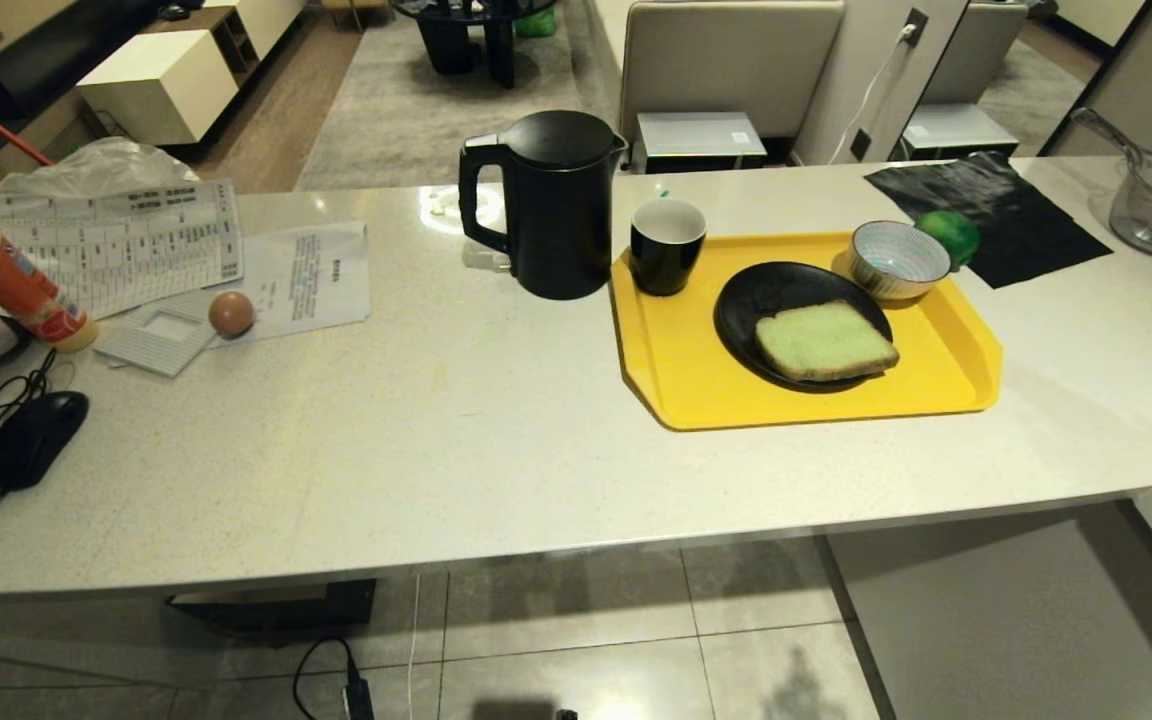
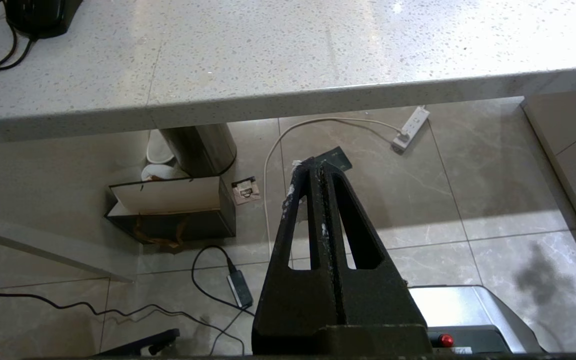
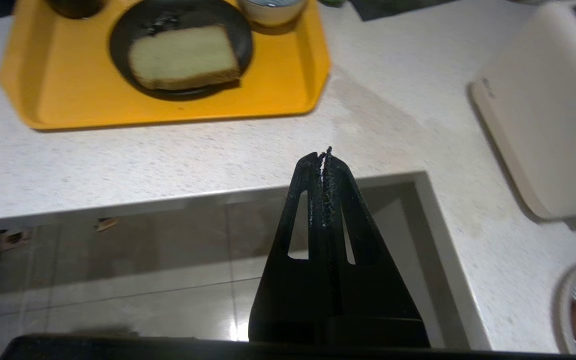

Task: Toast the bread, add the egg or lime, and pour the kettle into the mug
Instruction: Pick up the egg

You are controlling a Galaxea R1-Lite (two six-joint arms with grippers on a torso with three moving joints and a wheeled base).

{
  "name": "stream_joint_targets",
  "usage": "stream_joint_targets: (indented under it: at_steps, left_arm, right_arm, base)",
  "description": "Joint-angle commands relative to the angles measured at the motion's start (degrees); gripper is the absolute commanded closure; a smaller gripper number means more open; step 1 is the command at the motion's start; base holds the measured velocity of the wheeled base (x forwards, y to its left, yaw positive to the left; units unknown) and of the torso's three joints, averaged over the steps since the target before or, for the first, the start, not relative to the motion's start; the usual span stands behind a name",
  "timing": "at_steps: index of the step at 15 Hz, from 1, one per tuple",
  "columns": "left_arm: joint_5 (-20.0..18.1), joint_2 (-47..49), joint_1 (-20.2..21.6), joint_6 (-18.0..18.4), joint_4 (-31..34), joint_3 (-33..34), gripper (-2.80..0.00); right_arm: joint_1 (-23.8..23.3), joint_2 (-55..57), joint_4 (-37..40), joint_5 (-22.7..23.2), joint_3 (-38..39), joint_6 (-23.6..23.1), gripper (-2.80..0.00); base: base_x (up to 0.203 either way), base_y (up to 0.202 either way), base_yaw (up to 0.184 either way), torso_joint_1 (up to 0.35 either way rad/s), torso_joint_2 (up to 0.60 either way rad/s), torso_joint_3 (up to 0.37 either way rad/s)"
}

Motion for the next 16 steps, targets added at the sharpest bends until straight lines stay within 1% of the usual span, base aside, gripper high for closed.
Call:
stream_joint_targets:
  at_steps: [1, 4, 6, 7, 9, 12, 13, 16]
  left_arm:
    - [0.0, 0.0, 0.0, 0.0, 0.0, 0.0, 0.0]
    - [0.0, 0.0, 0.0, 0.0, 0.0, 0.0, 0.0]
    - [0.0, 0.0, 0.0, 0.0, 0.0, 0.0, 0.0]
    - [0.0, 0.0, 0.0, 0.0, 0.0, 0.0, 0.0]
    - [0.0, 0.0, 0.0, 0.0, 0.0, 0.0, 0.0]
    - [0.0, 0.0, 0.0, 0.0, 0.0, 0.0, 0.0]
    - [0.0, 0.0, 0.0, 0.0, 0.0, 0.0, 0.0]
    - [-0.1, 0.0, 0.0, 0.0, 0.0, 0.0, 0.0]
  right_arm:
    - [-3.1, -8.7, -0.2, -1.0, 5.6, -0.8, 0.0]
    - [-3.9, -14.2, -0.4, -0.6, 9.9, -1.9, 0.0]
    - [-6.0, -17.8, -0.4, -0.4, 13.2, -1.8, 0.0]
    - [-6.5, -20.0, -0.4, 0.5, 14.0, -1.8, 0.0]
    - [-6.5, -24.7, -0.1, 2.3, 16.3, -2.3, 0.0]
    - [-6.4, -31.6, -0.1, 2.7, 20.7, -3.1, 0.0]
    - [-6.4, -33.0, -0.5, 2.6, 23.3, -3.8, 0.0]
    - [-6.4, -33.0, -7.4, 2.6, 29.7, -5.1, 0.0]
  base:
    - [0.0, 0.0, 0.0, 0.0, 0.0, 0.0]
    - [0.0, 0.0, 0.0, 0.0, 0.0, 0.0]
    - [0.0, 0.0, 0.0, 0.0, 0.0, 0.0]
    - [0.0, 0.0, 0.0, 0.0, 0.0, 0.0]
    - [0.0, 0.0, 0.0, 0.0, 0.0, 0.0]
    - [0.0, 0.0, 0.0, 0.0, 0.0, 0.0]
    - [0.0, 0.0, 0.0, 0.0, 0.0, 0.0]
    - [0.0, 0.0, 0.0, 0.0, 0.0, 0.0]
